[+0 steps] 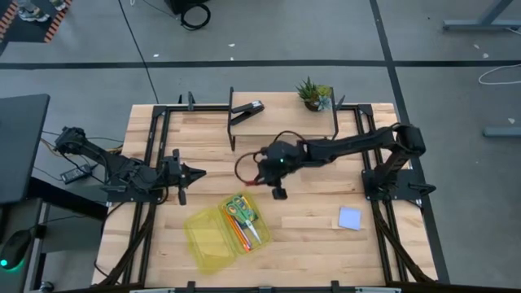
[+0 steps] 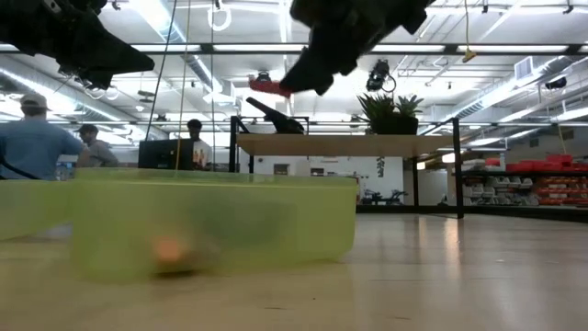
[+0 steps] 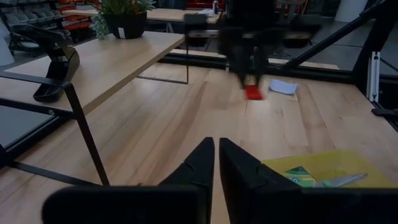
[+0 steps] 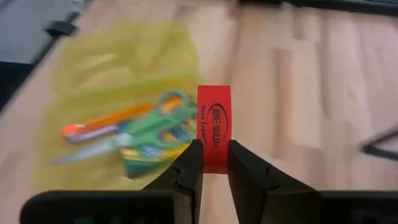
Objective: Pack school essentials
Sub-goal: Put the red eraser into the supply box, then put the white sticky note into the supply box
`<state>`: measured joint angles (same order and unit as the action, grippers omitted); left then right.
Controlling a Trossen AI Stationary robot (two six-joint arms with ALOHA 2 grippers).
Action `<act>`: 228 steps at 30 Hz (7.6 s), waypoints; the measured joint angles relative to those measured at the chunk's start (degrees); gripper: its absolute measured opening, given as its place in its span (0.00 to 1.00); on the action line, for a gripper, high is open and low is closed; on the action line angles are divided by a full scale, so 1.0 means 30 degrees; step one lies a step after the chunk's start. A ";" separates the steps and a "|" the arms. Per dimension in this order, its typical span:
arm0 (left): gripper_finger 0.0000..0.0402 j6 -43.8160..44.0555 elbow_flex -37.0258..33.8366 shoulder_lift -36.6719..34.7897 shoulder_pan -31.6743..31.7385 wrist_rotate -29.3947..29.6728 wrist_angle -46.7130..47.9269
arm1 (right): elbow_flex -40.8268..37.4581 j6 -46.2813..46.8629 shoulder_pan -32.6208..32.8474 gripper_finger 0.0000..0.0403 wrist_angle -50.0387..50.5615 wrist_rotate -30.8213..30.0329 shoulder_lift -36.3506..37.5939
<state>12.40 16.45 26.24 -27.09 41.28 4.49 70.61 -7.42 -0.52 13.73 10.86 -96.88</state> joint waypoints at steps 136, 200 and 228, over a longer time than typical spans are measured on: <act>0.07 -0.0009 0.0000 -0.0007 0.0000 0.0000 -0.0036 | -0.6649 2.8306 1.6977 0.23 1.4145 -0.6132 0.1964; 0.09 -0.0026 0.0000 -0.0007 0.0000 0.0004 -0.0036 | -0.7104 2.9419 1.7297 0.43 1.3914 -0.5159 0.0257; 0.10 0.0000 0.0000 -0.0007 0.0002 0.0007 -0.0036 | -0.7118 2.8539 1.7392 0.42 1.3925 -0.6765 0.0684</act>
<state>12.40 16.45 26.22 -27.09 41.30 4.38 49.25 78.19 51.66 55.51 -9.44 -94.83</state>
